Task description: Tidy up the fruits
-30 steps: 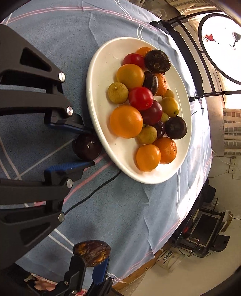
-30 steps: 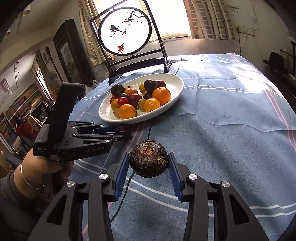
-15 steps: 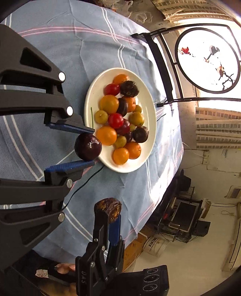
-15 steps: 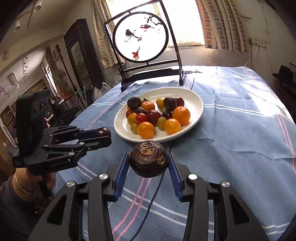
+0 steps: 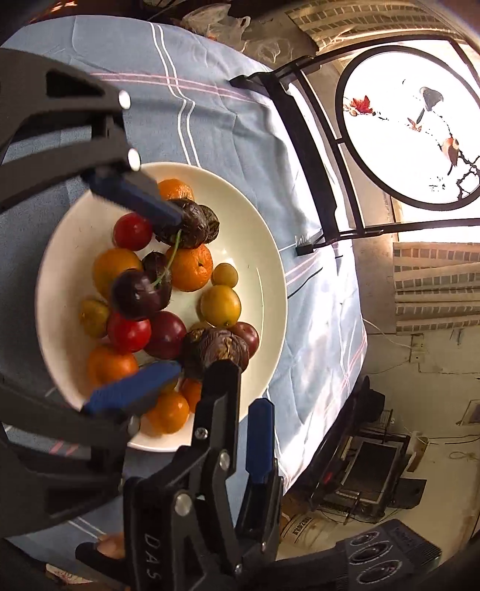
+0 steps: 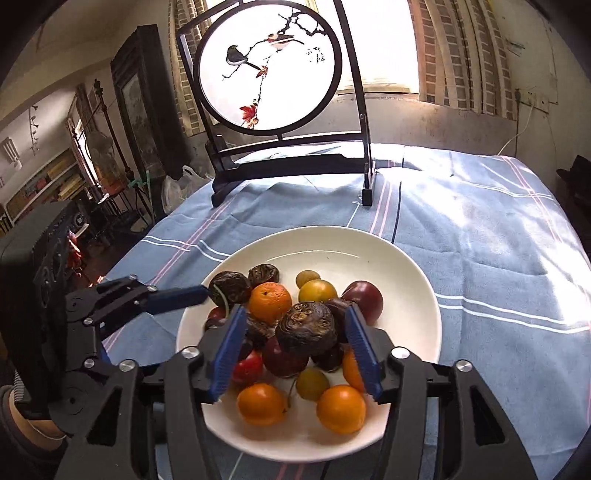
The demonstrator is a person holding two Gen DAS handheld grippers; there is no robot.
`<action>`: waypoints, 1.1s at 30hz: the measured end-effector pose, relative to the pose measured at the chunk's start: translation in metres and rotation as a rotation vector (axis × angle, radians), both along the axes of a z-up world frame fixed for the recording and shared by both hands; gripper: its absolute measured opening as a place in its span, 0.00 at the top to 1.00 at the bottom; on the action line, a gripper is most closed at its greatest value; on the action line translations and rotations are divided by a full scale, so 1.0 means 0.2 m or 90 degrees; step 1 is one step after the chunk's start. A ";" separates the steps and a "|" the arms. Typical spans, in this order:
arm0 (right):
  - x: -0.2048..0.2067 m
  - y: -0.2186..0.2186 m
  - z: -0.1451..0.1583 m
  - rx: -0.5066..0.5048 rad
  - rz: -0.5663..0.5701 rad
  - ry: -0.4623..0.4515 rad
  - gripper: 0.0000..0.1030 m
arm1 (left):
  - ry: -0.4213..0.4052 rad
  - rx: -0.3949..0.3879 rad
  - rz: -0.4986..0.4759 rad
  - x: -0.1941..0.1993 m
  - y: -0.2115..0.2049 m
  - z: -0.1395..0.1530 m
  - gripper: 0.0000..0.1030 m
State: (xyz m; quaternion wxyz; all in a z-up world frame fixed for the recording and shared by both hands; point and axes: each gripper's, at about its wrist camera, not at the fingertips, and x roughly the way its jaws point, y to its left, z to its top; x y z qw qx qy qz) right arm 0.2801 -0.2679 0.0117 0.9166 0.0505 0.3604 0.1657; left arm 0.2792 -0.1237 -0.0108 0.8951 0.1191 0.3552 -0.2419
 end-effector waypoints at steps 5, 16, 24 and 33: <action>-0.25 -0.05 0.03 0.004 -0.026 -0.007 0.16 | 0.007 0.005 0.017 -0.19 0.12 -0.01 0.05; -1.04 -0.21 0.01 0.029 -0.104 -0.002 0.04 | 0.050 -0.079 0.112 -0.81 0.52 0.03 0.05; -1.46 -0.17 0.13 -0.063 -0.146 -0.057 0.04 | -0.039 -0.070 0.152 -1.26 0.61 0.21 0.05; -1.70 -0.23 0.24 -0.065 -0.192 -0.101 0.04 | -0.092 -0.049 0.232 -1.50 0.70 0.28 0.05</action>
